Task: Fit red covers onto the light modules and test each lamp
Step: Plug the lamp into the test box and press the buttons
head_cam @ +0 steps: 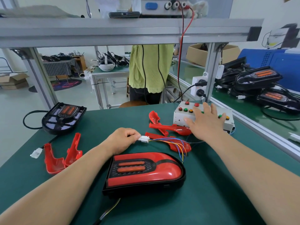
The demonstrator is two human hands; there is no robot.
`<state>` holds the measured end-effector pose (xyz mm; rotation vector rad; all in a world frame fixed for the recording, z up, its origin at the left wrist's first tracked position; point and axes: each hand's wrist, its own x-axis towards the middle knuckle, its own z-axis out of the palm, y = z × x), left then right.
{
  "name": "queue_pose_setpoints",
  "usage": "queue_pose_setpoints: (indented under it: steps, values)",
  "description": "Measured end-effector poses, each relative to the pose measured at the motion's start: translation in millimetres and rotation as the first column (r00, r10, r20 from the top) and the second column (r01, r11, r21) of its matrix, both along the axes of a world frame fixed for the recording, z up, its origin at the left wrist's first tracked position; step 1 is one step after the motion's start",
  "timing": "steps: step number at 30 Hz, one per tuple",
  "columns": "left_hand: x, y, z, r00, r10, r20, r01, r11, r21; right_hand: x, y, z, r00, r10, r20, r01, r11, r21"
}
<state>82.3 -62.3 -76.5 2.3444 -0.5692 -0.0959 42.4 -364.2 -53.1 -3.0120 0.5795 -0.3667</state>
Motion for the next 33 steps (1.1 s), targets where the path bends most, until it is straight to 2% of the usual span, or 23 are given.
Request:
queue_pose_setpoints:
  steps: [11, 20, 33]
  values:
    - [0.1, -0.5, -0.2, 1.0, 0.009, 0.004, -0.009, 1.0, 0.012, 5.3, 1.7, -2.4, 0.998, 0.032, -0.048, -0.036, 0.995, -0.096]
    - [-1.2, -0.8, 2.9, 0.999, -0.018, 0.036, 0.015, 0.998, 0.066, 3.8, 2.4, -1.1, 0.998, 0.052, -0.037, -0.055, 0.996, -0.076]
    - [-2.5, 0.2, 3.7, 0.999, -0.029, 0.027, 0.028, 0.998, 0.048, 1.9, 5.0, 2.8, 0.998, 0.045, -0.049, -0.049, 0.996, -0.071]
